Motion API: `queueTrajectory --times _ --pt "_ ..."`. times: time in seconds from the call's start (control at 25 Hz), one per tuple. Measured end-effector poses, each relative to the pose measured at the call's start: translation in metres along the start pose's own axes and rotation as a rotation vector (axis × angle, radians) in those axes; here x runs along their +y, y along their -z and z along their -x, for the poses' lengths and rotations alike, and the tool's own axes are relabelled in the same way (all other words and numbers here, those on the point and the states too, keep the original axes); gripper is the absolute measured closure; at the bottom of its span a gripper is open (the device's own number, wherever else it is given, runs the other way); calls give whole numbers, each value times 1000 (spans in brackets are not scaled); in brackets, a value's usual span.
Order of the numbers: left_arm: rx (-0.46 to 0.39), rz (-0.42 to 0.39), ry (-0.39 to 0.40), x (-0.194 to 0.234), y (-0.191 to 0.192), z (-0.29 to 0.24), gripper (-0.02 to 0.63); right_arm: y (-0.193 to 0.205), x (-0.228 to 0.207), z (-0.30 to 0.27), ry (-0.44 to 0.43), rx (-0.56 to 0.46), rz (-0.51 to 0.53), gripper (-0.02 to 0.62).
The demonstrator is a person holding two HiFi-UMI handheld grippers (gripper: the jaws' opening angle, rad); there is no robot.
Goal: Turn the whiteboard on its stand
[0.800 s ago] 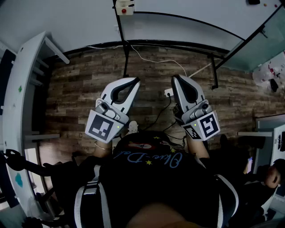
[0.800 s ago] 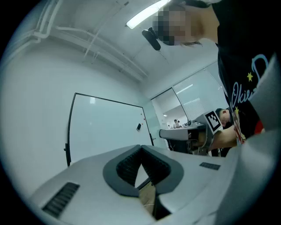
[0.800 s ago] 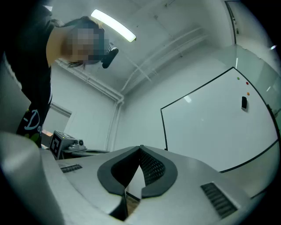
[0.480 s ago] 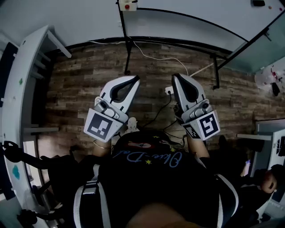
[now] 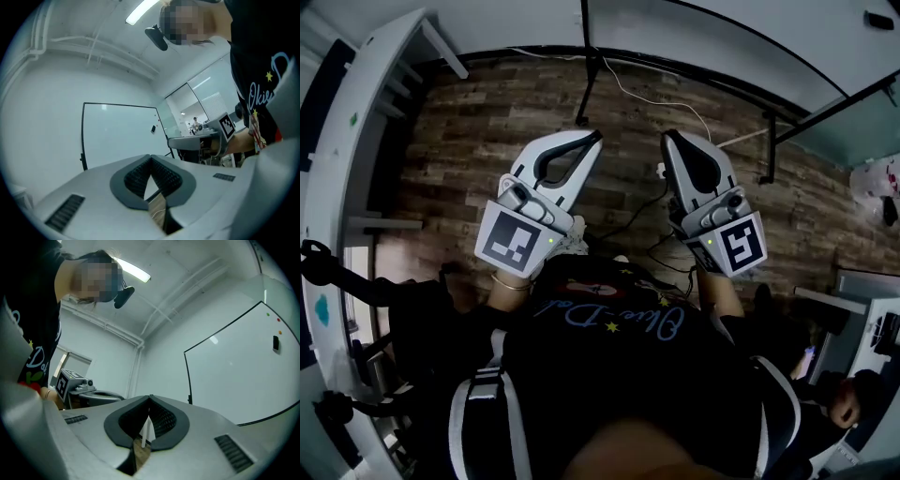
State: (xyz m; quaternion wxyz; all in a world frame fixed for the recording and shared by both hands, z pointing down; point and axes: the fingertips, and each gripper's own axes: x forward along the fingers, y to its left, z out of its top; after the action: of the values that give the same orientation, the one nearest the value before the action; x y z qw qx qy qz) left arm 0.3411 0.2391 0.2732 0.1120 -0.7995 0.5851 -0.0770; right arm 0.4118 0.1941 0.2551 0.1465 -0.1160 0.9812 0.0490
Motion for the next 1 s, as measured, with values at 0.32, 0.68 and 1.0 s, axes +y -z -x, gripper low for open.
queueTrajectory --times 0.32,0.68,1.0 --pt "-42 44 -24 25 6 9 583 6 11 -27 -46 6 -4 572" --pt "-91 55 -7 78 14 -2 581 20 -1 -72 -30 34 17 572" --pt "-106 92 -3 140 33 -4 578 35 -10 -129 -10 21 31 572"
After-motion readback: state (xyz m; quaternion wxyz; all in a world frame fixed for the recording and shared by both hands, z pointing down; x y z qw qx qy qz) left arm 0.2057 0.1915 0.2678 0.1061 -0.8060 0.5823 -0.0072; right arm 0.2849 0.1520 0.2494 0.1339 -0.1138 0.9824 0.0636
